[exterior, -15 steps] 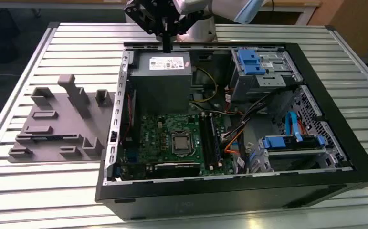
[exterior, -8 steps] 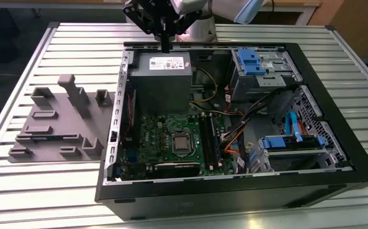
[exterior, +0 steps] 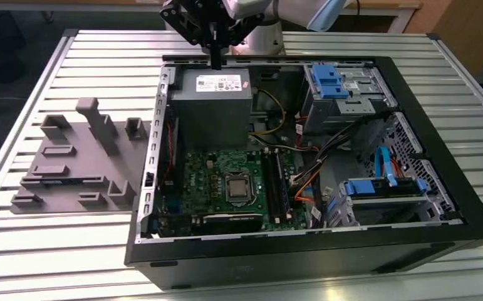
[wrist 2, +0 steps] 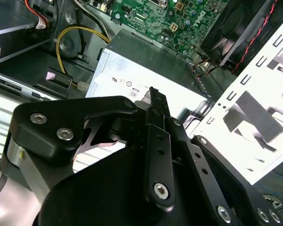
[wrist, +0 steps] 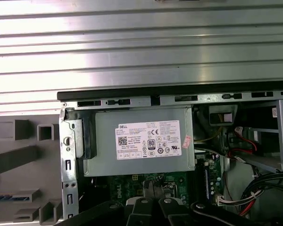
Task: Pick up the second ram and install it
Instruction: 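Reach for the second ram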
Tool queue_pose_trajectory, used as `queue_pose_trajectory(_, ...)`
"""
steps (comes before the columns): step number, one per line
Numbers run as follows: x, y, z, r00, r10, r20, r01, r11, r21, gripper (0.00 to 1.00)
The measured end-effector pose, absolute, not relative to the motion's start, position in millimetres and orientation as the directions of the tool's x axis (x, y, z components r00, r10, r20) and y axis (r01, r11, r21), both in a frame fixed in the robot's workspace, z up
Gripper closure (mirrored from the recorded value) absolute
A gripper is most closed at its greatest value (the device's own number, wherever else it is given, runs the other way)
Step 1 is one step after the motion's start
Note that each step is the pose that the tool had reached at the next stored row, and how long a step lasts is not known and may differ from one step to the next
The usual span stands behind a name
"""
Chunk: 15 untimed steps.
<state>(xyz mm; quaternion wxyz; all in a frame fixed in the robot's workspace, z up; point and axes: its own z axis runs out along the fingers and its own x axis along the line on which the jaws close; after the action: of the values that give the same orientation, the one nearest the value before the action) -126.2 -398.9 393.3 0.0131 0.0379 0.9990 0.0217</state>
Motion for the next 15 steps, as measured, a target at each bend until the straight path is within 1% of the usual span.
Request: queue_pose_trajectory(15, -148, -399, 393, -0.997, 0.076, -0.024, 0.075, 0.996, 0.044, 0.89)
